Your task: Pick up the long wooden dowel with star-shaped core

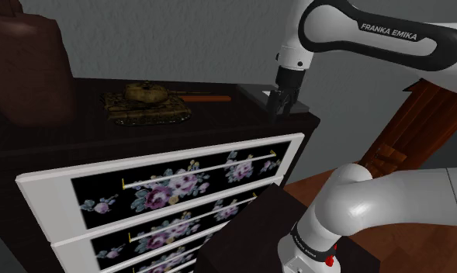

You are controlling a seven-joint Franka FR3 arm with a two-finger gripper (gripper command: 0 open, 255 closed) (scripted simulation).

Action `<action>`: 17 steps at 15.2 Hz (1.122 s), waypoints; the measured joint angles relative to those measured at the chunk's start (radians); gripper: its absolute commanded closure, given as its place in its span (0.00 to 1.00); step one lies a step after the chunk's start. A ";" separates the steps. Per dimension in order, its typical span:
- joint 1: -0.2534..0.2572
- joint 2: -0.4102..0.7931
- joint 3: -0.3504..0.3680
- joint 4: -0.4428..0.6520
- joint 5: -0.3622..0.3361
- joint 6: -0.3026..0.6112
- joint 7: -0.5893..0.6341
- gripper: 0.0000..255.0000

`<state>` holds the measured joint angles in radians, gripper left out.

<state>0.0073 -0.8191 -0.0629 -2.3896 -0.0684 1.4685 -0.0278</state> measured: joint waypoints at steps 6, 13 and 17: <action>0.043 0.133 -0.072 0.061 -0.045 0.090 -0.174 0.00; 0.125 0.391 -0.167 0.234 -0.061 0.210 -0.475 0.00; 0.167 0.535 -0.201 0.351 -0.037 0.254 -0.645 0.00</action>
<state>0.1746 -0.2839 -0.2638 -2.0389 -0.1057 1.7221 -0.6732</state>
